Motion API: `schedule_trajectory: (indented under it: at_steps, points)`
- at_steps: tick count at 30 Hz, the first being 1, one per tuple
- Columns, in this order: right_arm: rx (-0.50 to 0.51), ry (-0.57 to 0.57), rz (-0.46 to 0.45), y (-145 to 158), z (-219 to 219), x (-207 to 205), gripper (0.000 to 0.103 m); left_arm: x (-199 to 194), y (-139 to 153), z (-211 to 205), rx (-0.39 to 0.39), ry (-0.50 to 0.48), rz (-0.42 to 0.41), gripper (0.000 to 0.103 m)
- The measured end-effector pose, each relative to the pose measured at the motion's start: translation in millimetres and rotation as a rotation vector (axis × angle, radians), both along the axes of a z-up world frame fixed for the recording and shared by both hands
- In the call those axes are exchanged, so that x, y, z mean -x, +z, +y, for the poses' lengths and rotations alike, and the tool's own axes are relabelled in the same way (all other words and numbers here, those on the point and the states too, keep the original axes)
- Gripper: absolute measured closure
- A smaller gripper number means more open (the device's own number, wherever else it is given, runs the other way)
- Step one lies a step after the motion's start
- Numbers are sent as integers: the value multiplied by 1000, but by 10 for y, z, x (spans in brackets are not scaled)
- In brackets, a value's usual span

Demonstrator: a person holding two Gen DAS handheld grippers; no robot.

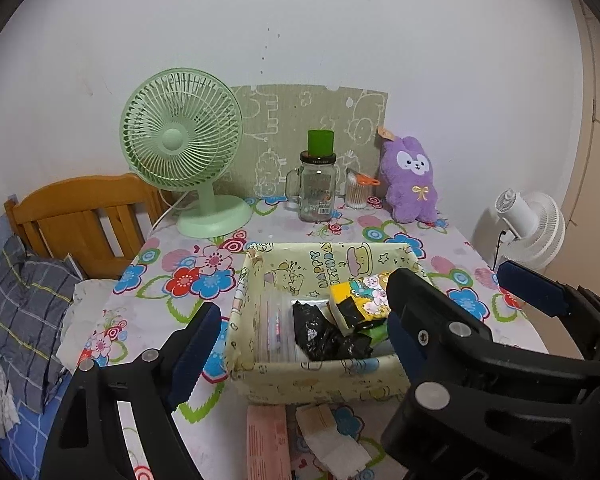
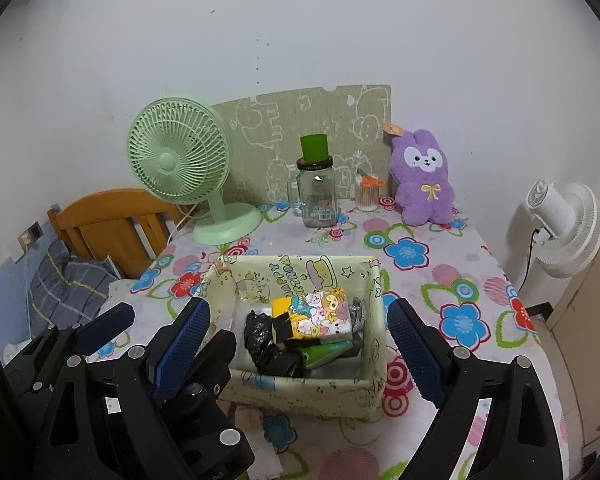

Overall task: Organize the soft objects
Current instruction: 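Open both grippers and withdraw them from the basket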

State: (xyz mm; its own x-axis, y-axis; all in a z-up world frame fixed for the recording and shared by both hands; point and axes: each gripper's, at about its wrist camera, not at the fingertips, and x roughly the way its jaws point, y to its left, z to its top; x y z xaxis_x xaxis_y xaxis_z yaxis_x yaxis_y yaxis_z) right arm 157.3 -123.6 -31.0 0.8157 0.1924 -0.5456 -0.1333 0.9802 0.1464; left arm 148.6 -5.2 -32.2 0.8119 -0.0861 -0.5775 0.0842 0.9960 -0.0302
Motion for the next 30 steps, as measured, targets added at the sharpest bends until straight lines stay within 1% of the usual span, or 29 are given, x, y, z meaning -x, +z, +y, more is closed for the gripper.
schedule_trajectory:
  at_steps: [11,21,30]
  points:
    - [0,1,-10,11,3,378,10,359,-7,-42,-12,-9,-15,15]
    - [11,-9,-2,-115,-24,629,10,579,-120,-76,-24,-15,-10,15]
    - [0,-8,9,-273,-15,706,11,651,-274,-77,-23,-12,18,15]
